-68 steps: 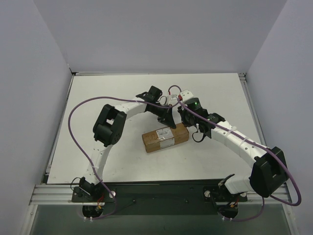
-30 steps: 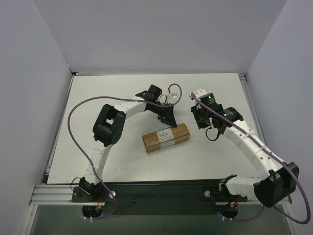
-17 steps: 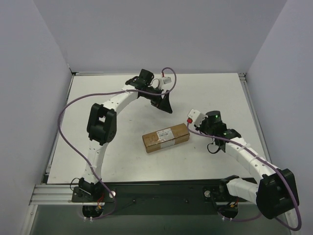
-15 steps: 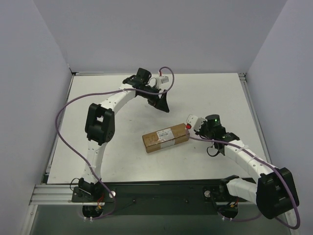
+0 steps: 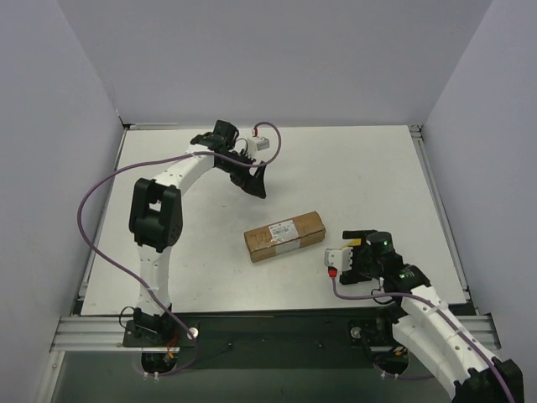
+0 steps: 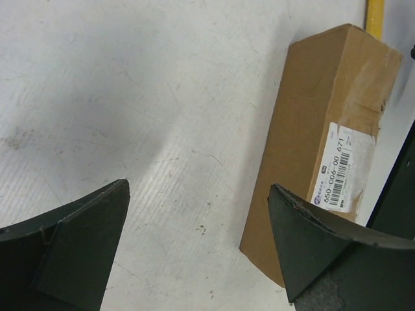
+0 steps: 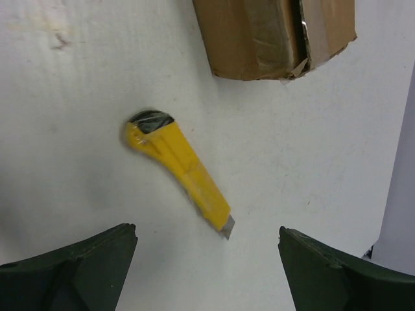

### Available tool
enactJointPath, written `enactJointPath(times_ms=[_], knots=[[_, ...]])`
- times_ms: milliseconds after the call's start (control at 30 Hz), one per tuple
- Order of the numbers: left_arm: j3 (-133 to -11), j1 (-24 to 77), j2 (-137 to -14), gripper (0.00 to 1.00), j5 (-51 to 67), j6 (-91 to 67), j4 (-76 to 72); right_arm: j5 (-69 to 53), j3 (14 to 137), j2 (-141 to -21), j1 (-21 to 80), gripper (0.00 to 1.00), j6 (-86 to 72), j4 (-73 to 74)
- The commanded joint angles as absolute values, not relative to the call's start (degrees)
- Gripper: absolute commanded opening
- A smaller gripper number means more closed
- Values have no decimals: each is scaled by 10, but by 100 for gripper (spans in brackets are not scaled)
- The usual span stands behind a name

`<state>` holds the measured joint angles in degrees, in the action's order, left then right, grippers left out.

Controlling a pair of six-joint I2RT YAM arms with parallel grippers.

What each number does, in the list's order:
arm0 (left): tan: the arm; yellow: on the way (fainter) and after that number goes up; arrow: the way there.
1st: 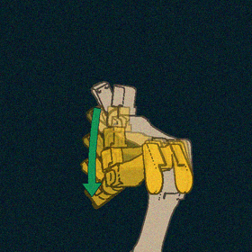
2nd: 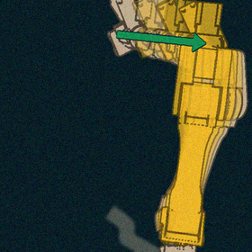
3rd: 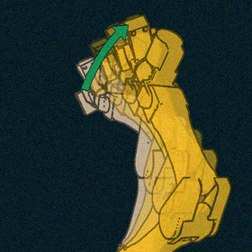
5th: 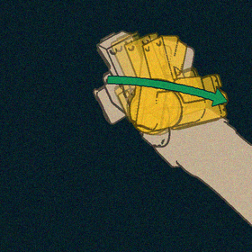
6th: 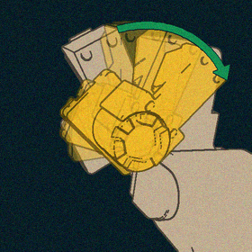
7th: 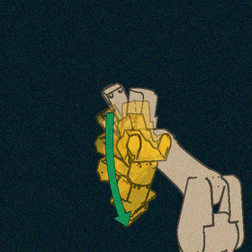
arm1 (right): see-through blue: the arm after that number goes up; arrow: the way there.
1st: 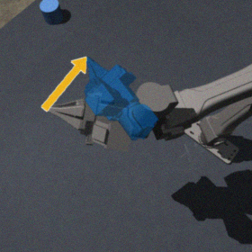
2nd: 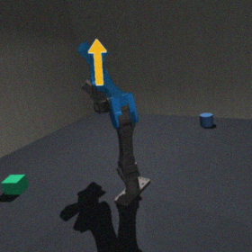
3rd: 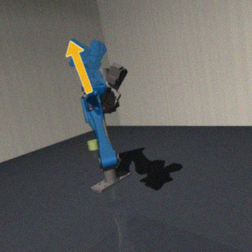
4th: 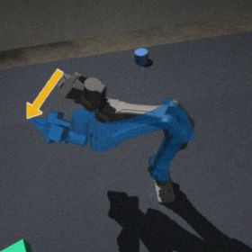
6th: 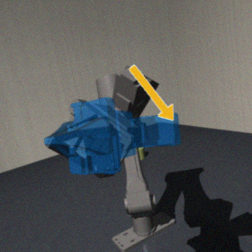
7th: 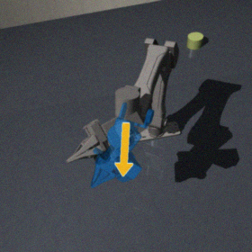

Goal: Unpack the express box

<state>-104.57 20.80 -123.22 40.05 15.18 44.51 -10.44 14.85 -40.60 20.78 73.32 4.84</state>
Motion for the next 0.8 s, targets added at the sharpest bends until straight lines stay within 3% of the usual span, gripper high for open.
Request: enactJointPath(times_ms=[0, 167, 300, 400, 600, 767], knots=[[-1042, 216, -1182, 97, 464, 221, 492, -212, 208, -322, 213, 98, 714, 319], [-990, 246, -1138, 97, 458, 317, 526, -239, 307, -317, 192, 98, 600, 403], [-892, 295, -1052, 97, 362, 379, 453, -247, 405, -449, 190, 97, 461, 353], [-814, 345, -1005, 97, 308, 410, 385, -221, 444, -560, 189, 91, 337, 299], [-776, 387, -988, 97, 242, 397, 325, -221, 540, -735, 180, 89, 169, 238], [-785, 401, -997, 97, 253, 389, 330, -240, 575, -799, 177, 88, 102, 200]])
